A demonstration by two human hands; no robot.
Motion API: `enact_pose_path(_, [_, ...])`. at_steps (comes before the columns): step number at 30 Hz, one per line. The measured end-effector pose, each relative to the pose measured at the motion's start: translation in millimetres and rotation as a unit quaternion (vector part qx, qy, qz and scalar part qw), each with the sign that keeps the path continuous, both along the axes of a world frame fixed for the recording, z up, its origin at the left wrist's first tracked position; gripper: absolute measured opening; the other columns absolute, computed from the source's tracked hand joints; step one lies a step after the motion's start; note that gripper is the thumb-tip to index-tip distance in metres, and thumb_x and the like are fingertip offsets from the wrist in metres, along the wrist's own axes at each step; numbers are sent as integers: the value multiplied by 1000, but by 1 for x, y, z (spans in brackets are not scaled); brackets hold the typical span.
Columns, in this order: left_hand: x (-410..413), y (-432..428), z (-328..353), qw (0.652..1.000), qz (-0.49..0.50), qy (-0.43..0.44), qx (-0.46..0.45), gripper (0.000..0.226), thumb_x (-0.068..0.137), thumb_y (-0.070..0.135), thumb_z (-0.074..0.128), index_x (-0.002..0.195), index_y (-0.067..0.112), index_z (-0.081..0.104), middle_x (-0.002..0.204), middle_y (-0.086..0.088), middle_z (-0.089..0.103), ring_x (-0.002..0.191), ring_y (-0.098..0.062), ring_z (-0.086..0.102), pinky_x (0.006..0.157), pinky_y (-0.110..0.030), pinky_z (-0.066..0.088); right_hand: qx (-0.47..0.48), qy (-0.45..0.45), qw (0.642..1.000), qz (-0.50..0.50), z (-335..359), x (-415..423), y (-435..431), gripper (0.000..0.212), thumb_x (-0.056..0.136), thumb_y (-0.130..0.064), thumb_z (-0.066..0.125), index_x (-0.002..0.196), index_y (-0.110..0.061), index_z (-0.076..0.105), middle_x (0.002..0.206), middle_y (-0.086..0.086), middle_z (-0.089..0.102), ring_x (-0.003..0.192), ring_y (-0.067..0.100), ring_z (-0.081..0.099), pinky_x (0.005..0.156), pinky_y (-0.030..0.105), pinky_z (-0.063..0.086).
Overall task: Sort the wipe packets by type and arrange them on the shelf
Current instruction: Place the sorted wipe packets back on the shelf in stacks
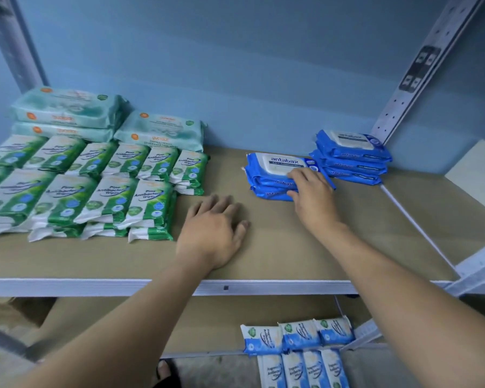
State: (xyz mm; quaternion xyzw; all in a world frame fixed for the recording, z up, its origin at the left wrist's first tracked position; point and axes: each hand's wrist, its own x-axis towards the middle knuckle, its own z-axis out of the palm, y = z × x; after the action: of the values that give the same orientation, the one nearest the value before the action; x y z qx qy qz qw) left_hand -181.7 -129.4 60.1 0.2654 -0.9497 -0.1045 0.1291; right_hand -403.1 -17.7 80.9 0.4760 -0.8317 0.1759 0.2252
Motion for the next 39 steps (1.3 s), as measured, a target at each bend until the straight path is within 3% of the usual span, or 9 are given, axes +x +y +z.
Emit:
enact_pose_path(5, [0,1,2,1000,5,2,-12,62,92,60,21,143,34,46,158,9,37,148,-20,25,115,-39,21,4,2,1000,-3,-1,-27,-38,29,81,0,72,106,-8,61,108,8,63,98,36,58,83,45,48])
enact_pose_path(16, [-4,-1,-4,1000,5,7,-26,55,95,57,23,139,33,47,156,9,38,147,-22,26,114,-41,22,39,-16,999,-21,7,-66,-78,36,85,3,68,119,-5,59,119,16,59,108,40,54,93,50,46])
enact_pose_path(21, [-3,-2,-4,1000,6,13,-18,55,95,58,24,140,34,47,156,9,38,147,-22,26,115,-43,23,23,-14,999,-18,2,-69,-78,32,83,8,66,111,-5,59,115,15,58,105,39,54,87,45,46])
enact_pose_path(25, [-3,-3,-4,1000,7,2,-17,56,96,59,22,143,36,43,158,11,34,149,-20,23,115,-41,21,69,-46,996,-32,11,-62,-76,42,88,-5,67,128,-11,57,132,12,56,119,38,51,99,48,45])
enact_pose_path(28, [-2,-4,-3,1000,6,-3,-13,50,101,57,30,144,36,43,159,12,33,149,-19,22,116,-40,20,157,-79,982,-75,21,-48,-59,71,91,-32,69,153,-24,35,155,11,37,142,35,33,115,51,32])
enact_pose_path(30, [-2,-5,-3,1000,6,-5,-13,50,101,57,33,145,36,43,159,12,33,149,-19,22,116,-40,21,164,-97,979,-77,26,-35,-38,78,92,-38,68,157,-25,26,160,11,29,146,34,26,118,51,29])
enact_pose_path(34, [-2,-3,-1,1000,7,-3,0,51,101,57,35,145,33,46,159,11,35,149,-18,24,116,-40,22,133,-168,975,-66,33,-5,16,73,92,-37,67,155,-27,32,158,8,31,144,33,26,118,48,29])
enact_pose_path(39, [6,11,6,1000,-7,4,2,51,98,59,42,139,30,54,152,12,46,145,-15,32,111,-39,30,100,-184,977,-43,35,35,88,69,91,-37,67,153,-27,37,151,4,41,139,28,33,115,42,33])
